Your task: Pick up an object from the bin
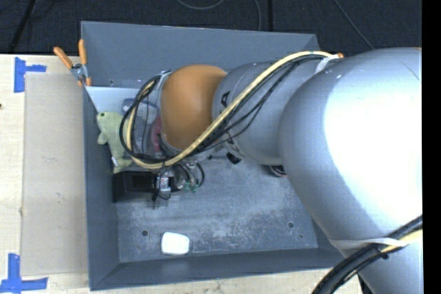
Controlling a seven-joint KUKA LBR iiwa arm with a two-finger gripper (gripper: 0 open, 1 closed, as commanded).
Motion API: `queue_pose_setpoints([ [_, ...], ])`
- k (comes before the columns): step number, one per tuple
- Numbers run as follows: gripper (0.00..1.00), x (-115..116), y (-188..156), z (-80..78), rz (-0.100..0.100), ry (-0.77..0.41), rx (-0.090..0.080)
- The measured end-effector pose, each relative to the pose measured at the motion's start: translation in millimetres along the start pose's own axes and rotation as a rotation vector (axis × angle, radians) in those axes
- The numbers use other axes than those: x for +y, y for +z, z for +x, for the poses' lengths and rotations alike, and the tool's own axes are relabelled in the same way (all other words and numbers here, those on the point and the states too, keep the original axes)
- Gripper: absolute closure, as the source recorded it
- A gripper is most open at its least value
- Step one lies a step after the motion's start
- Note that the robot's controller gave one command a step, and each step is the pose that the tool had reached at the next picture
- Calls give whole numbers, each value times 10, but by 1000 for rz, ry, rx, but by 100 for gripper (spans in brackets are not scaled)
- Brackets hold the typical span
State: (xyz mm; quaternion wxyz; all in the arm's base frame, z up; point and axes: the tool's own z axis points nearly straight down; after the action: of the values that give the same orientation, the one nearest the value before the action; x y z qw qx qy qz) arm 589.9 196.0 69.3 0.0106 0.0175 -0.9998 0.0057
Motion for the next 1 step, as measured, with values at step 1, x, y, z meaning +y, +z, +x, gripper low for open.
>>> queue_pose_setpoints([
  [1, 100, -1, 0, 0, 0, 1, 0],
])
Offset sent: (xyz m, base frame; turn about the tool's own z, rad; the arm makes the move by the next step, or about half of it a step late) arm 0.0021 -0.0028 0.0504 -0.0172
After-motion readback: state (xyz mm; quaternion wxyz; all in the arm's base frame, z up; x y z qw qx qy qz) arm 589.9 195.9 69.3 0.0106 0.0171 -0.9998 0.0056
